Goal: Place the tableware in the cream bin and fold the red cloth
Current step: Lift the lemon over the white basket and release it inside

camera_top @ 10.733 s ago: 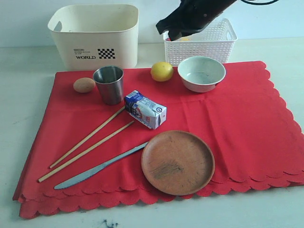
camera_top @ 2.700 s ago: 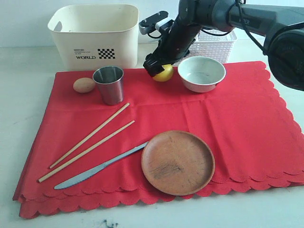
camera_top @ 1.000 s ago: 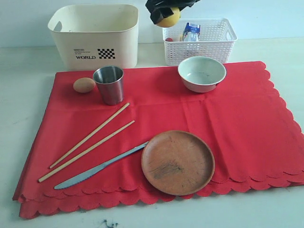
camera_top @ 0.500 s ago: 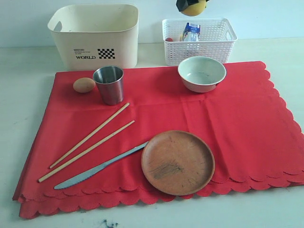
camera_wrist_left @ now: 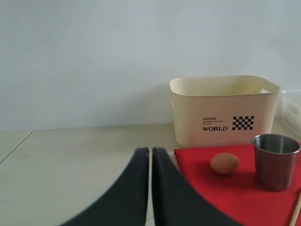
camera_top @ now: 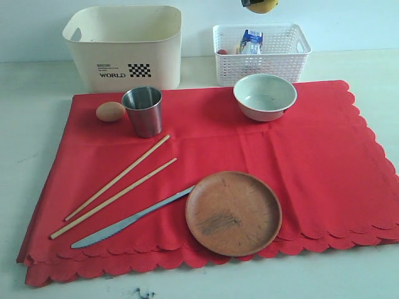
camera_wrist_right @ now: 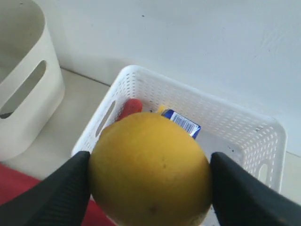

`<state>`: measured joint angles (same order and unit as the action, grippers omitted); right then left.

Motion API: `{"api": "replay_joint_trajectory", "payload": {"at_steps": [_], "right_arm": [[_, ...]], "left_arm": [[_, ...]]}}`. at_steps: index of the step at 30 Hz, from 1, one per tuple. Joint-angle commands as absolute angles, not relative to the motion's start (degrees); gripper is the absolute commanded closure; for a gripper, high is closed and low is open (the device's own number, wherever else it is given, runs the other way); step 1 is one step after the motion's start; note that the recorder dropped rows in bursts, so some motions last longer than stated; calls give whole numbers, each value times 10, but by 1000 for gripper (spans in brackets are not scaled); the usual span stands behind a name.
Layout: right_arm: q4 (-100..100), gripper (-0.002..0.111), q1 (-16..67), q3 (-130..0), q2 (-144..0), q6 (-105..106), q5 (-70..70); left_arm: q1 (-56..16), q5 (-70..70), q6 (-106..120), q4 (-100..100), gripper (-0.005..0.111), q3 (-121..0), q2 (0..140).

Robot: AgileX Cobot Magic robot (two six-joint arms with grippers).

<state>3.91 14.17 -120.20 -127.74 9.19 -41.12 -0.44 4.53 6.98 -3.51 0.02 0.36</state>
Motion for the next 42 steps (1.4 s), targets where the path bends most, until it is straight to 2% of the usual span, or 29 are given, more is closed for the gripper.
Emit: {"api": "replay_joint_trajectory", "payload": {"at_steps": [1, 17, 22, 25, 34, 37, 42], "right_arm": [[4, 108, 139, -1204, -1297, 58, -361], [-156, 108, 139, -1204, -1377, -141, -271], [-250, 91, 139, -1204, -1394, -258, -269], [-289, 76, 139, -1204, -1402, -319, -274], [-295, 31, 140, -1204, -1401, -326, -307], [-295, 28, 140, -1204, -1393, -326, -339], [-289, 30, 140, -1204, -1360, -303, -393]], "left_arm": [[-7, 46, 68, -38, 102, 0, 0], [-7, 46, 68, -38, 102, 0, 0], [-7, 46, 68, -38, 102, 0, 0], [-7, 46, 68, -38, 102, 0, 0], [-7, 46, 68, -38, 102, 0, 0], [-7, 46, 68, -38, 102, 0, 0], [-7, 46, 68, -38, 102, 0, 0]]}}
